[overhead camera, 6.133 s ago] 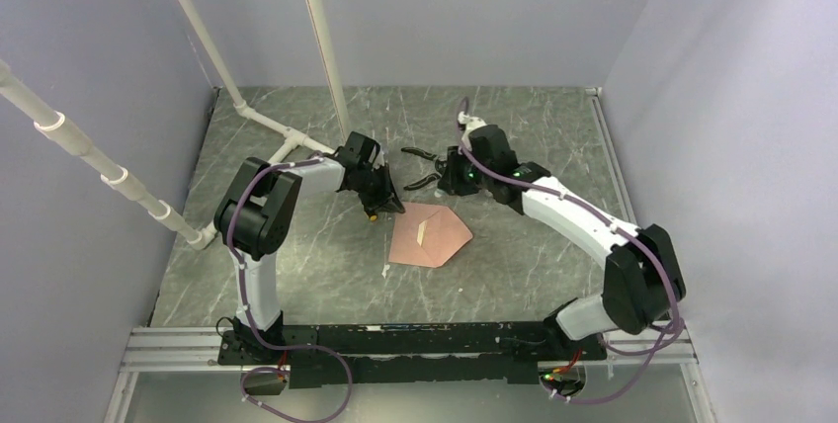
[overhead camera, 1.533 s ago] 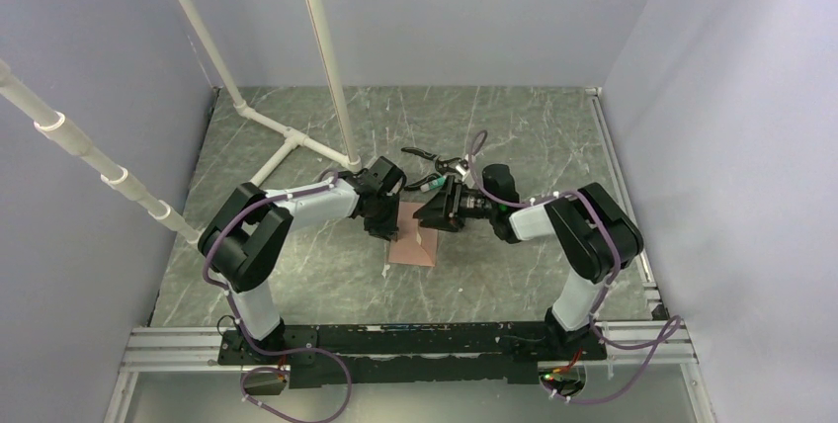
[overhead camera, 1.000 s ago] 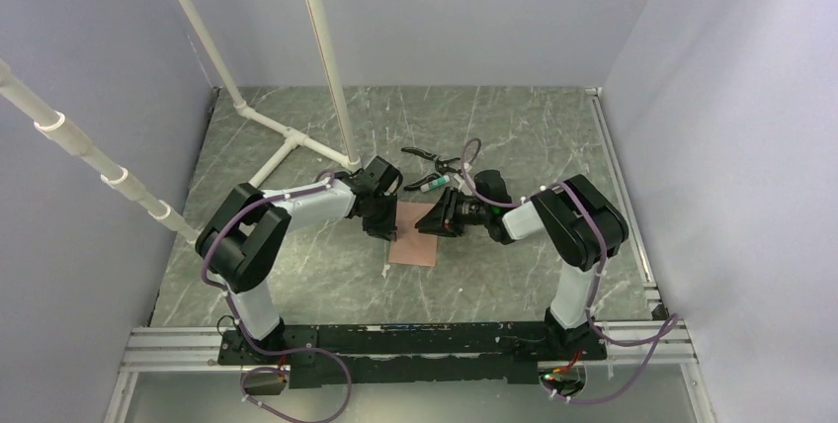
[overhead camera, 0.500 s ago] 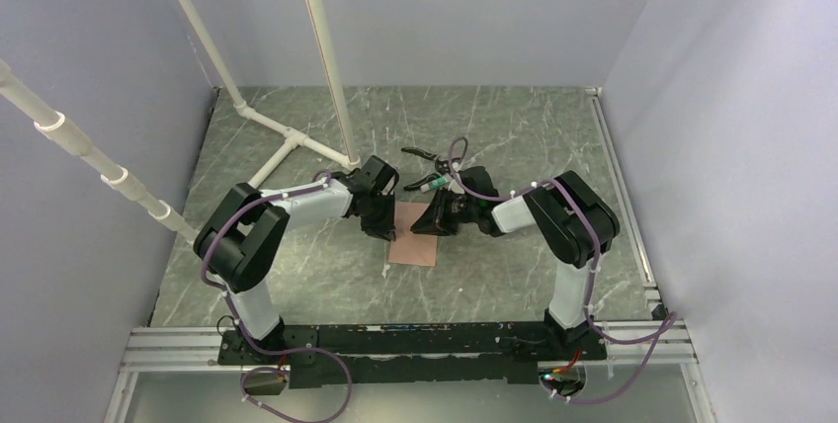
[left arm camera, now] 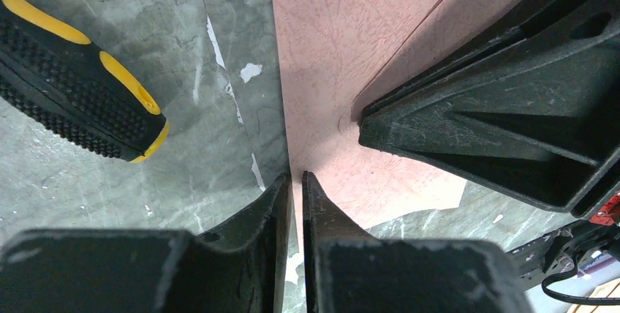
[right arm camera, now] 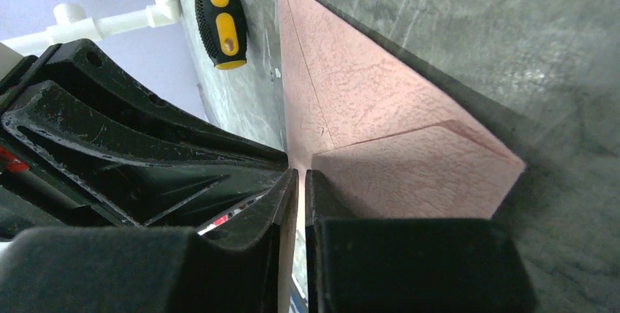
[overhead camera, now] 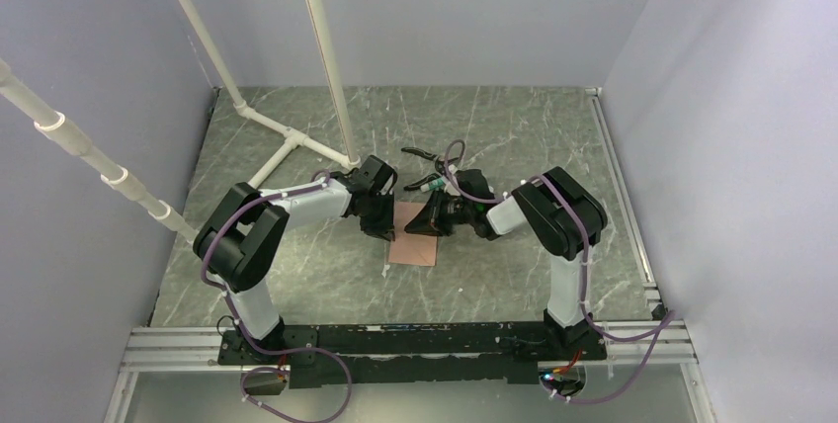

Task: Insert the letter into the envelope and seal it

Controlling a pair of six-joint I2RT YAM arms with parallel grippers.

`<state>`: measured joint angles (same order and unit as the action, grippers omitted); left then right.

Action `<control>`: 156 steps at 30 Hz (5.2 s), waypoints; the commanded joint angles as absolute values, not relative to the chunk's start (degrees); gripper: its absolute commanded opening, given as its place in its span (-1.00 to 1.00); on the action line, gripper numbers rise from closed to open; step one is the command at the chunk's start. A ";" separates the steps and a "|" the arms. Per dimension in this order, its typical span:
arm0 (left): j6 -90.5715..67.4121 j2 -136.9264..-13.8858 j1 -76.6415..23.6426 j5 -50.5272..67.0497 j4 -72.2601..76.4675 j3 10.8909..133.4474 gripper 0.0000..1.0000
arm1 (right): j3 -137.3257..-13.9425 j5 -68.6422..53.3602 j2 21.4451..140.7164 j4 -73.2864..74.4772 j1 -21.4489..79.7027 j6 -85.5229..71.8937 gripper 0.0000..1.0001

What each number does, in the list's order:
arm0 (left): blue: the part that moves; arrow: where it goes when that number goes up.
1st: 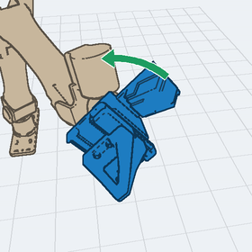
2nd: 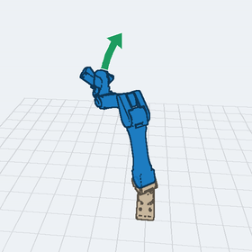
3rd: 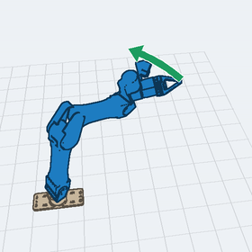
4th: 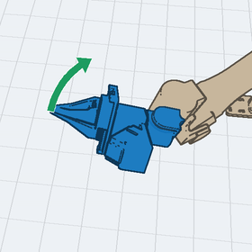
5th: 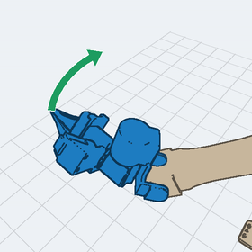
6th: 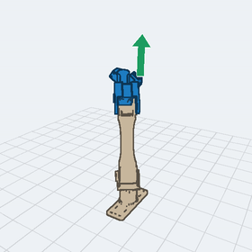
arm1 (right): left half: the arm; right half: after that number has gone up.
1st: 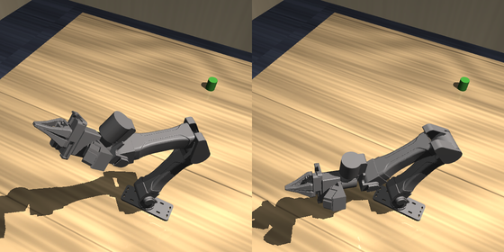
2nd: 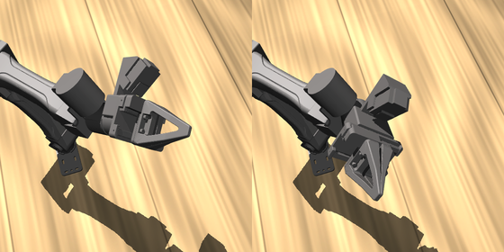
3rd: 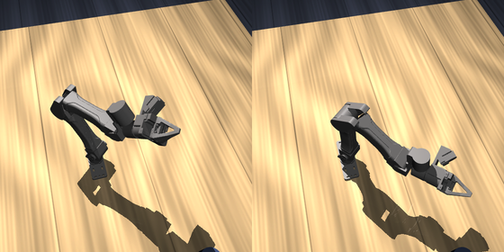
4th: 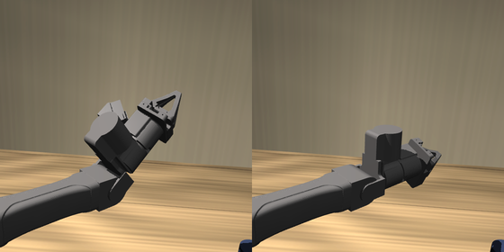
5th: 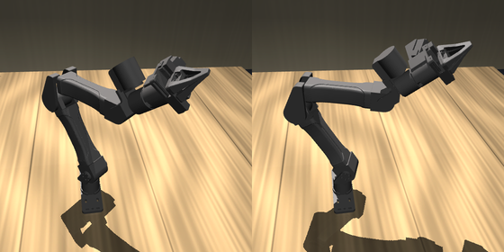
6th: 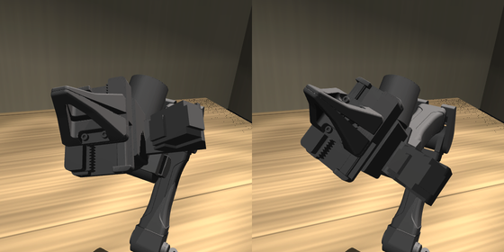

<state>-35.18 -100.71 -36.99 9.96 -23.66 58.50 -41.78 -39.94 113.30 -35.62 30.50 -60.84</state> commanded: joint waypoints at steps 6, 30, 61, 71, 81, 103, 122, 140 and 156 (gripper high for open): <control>-34.62 -104.14 -37.84 11.16 -21.80 56.64 -0.69 | -41.75 -30.63 111.95 -29.60 31.38 -64.05 -0.74; -32.00 -106.98 -37.77 9.65 -23.87 58.47 -0.69 | -50.62 -21.80 108.48 -4.42 29.95 -52.21 -0.79; -35.92 -110.35 -32.07 29.28 -9.57 71.41 -0.80 | -55.40 6.98 91.38 11.57 39.80 -27.35 -0.57; -35.02 -110.75 -32.08 31.72 -6.69 65.64 -0.95 | -58.83 5.23 97.18 10.02 42.28 -22.33 -0.53; -32.85 -111.79 -32.07 29.09 -10.37 64.88 -0.95 | -61.79 5.54 101.44 9.43 44.48 -19.36 -0.50; -33.44 -118.15 -31.34 22.05 -24.78 69.15 -0.95 | -58.15 9.25 103.37 14.63 49.24 -14.19 -0.68; -34.89 -118.59 -31.29 20.63 -25.19 68.37 -0.95 | -52.56 11.79 96.18 16.20 49.48 -13.79 -0.65; -34.07 -119.04 -31.04 20.96 -25.15 67.89 -0.95 | -61.13 15.97 104.41 6.60 49.39 -15.03 -0.75; -33.92 -118.32 -29.84 21.66 -24.21 66.51 -0.95 | -61.63 29.17 107.68 10.52 45.83 -21.25 -0.81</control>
<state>-37.12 -114.96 -30.28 31.18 -18.48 69.71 -60.77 23.94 105.97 8.49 48.36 -20.58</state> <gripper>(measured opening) 0.032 0.097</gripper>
